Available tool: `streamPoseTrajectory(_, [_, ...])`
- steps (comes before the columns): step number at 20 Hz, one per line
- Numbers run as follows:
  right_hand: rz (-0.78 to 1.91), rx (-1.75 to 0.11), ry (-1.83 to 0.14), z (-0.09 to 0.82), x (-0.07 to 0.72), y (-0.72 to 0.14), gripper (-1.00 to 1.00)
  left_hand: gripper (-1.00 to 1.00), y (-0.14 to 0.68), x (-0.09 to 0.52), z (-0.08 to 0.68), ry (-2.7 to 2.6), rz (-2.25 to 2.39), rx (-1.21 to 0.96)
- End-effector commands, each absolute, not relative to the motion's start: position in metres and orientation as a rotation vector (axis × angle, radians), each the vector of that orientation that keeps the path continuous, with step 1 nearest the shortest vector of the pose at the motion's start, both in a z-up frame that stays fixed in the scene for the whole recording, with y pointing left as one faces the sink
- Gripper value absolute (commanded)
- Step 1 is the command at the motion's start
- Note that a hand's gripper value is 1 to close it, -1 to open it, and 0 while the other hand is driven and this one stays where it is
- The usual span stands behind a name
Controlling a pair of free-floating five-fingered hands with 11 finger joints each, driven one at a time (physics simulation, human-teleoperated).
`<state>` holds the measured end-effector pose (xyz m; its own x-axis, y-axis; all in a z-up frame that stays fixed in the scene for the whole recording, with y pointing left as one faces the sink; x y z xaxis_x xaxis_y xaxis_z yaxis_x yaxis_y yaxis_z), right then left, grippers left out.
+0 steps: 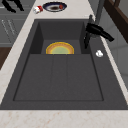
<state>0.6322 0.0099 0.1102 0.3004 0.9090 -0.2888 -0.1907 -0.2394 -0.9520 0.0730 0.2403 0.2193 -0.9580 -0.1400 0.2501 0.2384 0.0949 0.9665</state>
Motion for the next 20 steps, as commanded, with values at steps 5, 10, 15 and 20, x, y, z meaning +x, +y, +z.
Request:
streamPoseTrajectory(5, [1.216, -1.395, -0.925, 0.093, 0.631, 0.007, -1.0, 0.0, 0.24, 0.073, 0.219, -2.098, -1.94, -0.098])
streamPoseTrajectory(10, [1.19, -1.446, -0.83, 0.087, 0.628, 0.006, -1.0, 0.0, 0.24, 0.073, 0.219, -2.098, -1.94, -0.098])
streamPoseTrajectory(15, [1.24, -1.469, -0.857, 0.083, 0.619, 0.038, -1.0, 0.0, 0.24, 0.073, 0.219, -2.098, -1.94, -0.098])
streamPoseTrajectory(20, [1.277, -1.464, -0.914, 0.07, 0.613, 0.04, -1.0, 0.0, 0.24, 0.073, 0.219, -2.098, -1.94, -0.098])
